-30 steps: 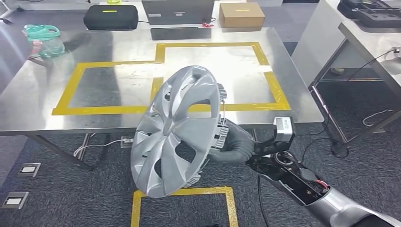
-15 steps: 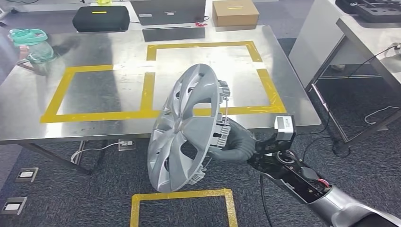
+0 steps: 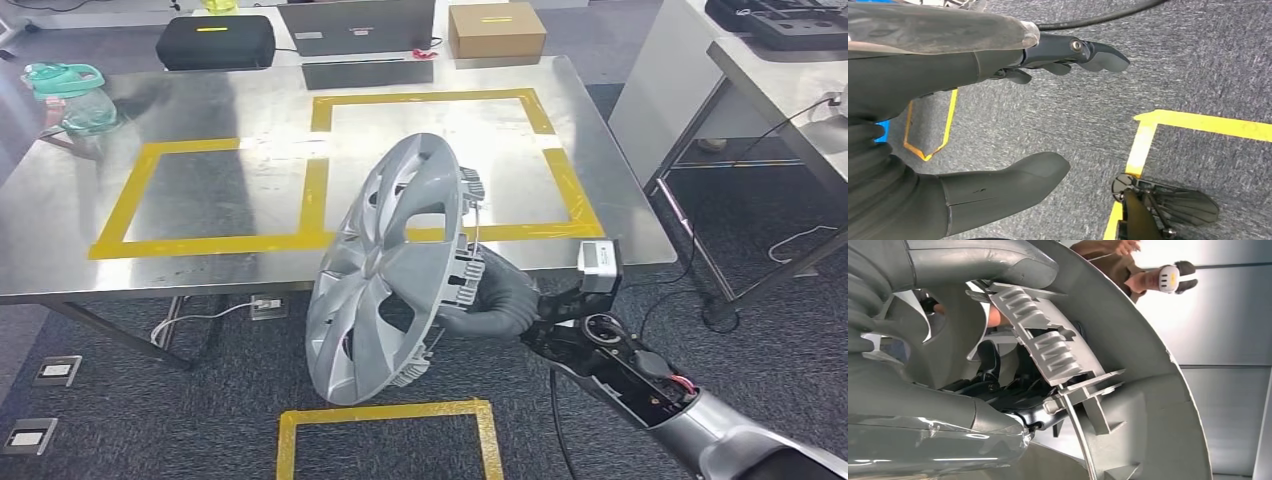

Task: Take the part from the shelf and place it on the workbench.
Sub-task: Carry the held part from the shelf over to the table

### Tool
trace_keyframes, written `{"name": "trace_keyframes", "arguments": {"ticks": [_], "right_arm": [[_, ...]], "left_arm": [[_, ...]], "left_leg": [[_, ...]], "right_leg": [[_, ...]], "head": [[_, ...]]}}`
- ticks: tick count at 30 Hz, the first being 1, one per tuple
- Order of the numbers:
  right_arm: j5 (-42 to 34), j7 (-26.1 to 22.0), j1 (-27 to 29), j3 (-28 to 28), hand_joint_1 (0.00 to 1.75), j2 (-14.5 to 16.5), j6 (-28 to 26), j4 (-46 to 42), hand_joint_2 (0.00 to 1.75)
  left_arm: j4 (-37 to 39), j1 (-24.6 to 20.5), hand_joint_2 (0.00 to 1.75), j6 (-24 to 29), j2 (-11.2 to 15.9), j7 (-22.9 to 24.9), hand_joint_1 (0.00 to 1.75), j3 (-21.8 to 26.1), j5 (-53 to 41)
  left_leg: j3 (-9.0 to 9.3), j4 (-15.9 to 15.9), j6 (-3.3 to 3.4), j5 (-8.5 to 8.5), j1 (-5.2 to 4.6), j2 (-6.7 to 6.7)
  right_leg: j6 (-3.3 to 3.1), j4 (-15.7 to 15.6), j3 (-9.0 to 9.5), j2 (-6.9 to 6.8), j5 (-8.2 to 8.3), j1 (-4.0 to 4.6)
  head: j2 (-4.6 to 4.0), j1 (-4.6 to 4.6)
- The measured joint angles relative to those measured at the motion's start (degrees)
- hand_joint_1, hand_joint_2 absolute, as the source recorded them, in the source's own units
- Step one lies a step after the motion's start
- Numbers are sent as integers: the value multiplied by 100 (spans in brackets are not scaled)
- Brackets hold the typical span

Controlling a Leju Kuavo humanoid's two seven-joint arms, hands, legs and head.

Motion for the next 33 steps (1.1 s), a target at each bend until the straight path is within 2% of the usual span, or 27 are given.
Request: {"name": "trace_keyframes", "arguments": {"ticks": [23, 33], "right_arm": [[-74, -105, -137, 8, 175, 0, -62, 100, 175], [-8, -97, -135, -7, 175, -10, -247, 101, 175]], "left_arm": [[0, -1, 175, 55, 100, -61, 0, -2, 164], [0, 0, 175, 33, 96, -54, 0, -49, 165]], "left_leg": [[0, 1, 1, 0, -8, -1], [1, 1, 1, 0, -8, 0]], "right_leg": [[4, -4, 1, -1, 2, -10], [4, -4, 1, -1, 2, -10]], "head": [[0, -2], [-1, -2]]}}
